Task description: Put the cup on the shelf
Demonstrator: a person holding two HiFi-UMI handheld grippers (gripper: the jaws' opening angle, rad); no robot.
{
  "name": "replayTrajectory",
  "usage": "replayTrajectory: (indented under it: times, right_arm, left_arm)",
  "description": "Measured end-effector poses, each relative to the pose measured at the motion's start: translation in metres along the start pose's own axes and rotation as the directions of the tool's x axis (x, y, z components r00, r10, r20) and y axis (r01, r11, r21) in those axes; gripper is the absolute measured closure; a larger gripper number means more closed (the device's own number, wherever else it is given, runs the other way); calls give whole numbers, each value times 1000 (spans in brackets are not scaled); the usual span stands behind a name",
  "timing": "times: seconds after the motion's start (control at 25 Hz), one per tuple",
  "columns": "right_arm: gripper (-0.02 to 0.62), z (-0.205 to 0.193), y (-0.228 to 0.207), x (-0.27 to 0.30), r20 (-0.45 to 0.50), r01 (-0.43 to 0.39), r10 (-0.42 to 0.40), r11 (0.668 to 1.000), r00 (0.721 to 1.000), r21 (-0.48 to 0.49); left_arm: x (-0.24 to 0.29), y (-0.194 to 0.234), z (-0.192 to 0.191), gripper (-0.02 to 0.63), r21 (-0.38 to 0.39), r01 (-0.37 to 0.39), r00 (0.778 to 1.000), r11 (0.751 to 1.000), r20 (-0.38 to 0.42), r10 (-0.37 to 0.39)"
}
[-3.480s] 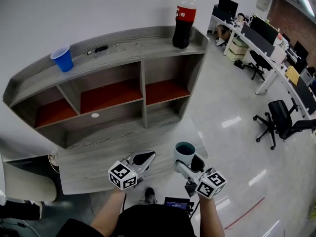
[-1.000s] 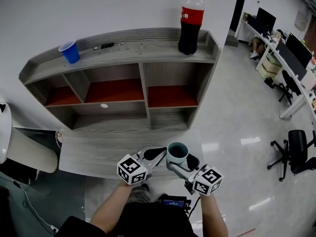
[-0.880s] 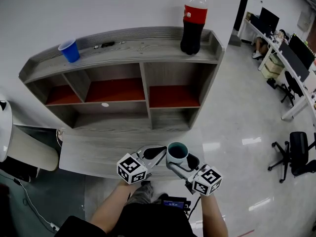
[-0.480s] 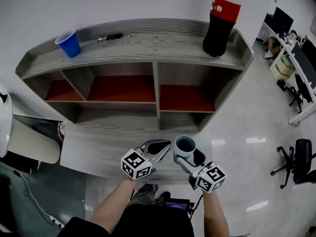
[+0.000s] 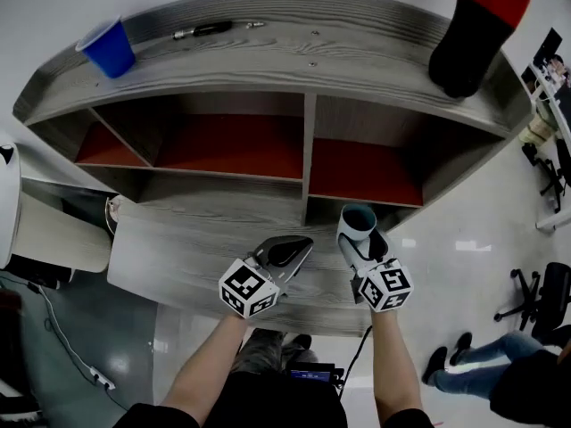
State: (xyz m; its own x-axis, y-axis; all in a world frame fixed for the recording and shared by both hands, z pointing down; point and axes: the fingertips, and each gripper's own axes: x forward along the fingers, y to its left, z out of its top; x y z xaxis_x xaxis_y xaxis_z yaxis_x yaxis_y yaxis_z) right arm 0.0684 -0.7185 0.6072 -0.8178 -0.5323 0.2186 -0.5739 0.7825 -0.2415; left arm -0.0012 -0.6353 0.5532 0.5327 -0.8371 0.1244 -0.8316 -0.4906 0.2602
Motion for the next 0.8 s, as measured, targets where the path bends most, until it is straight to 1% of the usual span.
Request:
replayTrajectory:
  times: [0.4,0.56,0.8]
  right_arm:
    - [279,-34,-43,68,-51,50,-51,999,997,-18]
    - [279,-45,-58,83,-65,79,-82,996,995,-42]
    - [279,-53,-72,97,-55,116,-120,991,991,-67]
  left_arm:
    - [-7,25,-19,604,-20,-49,999,999,9,49]
    - [-15,33,-24,604,-27,-66,998,997,5,66]
    - [-22,40,-27,604,-32,-88,996,996,7,89]
